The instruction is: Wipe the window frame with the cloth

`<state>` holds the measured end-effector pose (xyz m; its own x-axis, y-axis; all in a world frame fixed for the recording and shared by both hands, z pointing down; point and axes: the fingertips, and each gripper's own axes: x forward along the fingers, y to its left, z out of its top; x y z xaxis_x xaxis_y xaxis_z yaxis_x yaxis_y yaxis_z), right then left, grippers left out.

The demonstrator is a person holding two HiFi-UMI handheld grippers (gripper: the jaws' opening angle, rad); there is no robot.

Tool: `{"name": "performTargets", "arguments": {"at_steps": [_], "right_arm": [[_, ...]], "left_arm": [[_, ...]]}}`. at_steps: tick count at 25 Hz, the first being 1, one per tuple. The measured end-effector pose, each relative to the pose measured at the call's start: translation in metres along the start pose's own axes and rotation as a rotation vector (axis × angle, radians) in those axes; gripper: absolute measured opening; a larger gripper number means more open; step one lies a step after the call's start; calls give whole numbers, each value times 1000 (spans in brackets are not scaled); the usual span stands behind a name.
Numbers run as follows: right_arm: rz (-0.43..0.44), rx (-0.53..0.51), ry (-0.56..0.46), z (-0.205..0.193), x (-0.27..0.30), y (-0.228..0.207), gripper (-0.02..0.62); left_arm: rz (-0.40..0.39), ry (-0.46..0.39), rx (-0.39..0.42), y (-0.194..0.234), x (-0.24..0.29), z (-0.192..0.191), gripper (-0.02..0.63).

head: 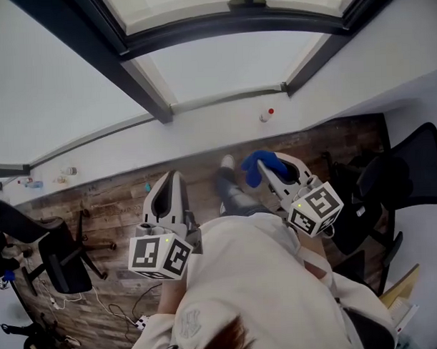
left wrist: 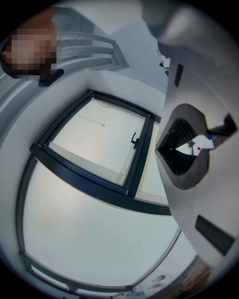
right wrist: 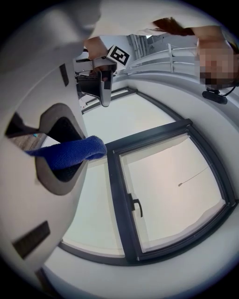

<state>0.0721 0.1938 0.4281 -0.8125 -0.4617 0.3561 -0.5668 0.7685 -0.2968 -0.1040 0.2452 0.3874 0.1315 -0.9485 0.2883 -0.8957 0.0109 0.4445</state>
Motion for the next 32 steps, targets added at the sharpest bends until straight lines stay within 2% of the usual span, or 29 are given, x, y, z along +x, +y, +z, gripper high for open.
{"name": "performTargets", "arguments": {"at_steps": [3,6,10,13,17,21,26,32], "right_arm": [[50,-20,-21,31,39,-12,54],[138,-60,-29,61,81,-12,54],[235,-106,1,85,132,-12,54],[268,-100,19,91,154,-16,54],[242,-71,26,93,162,-32,54],[178,-36,19,92,162,-52,54],[105,8,-19,97,156,-66,54],[-38,28,-52,102,161,-74,54]], "left_arm": [[22,-25,-6,11,30,22,5],[27,-43,-1,17,57,43,6],[87,-71,-59,42,85,59,5],[141,-69,-59,63,95,67,5],[173,-50,-60,83,108,72,5],[106,-19,-29,76,137,77,5],[-44,7,20,49,177,90,5],[-200,69,56,37,203,99,5]]}}
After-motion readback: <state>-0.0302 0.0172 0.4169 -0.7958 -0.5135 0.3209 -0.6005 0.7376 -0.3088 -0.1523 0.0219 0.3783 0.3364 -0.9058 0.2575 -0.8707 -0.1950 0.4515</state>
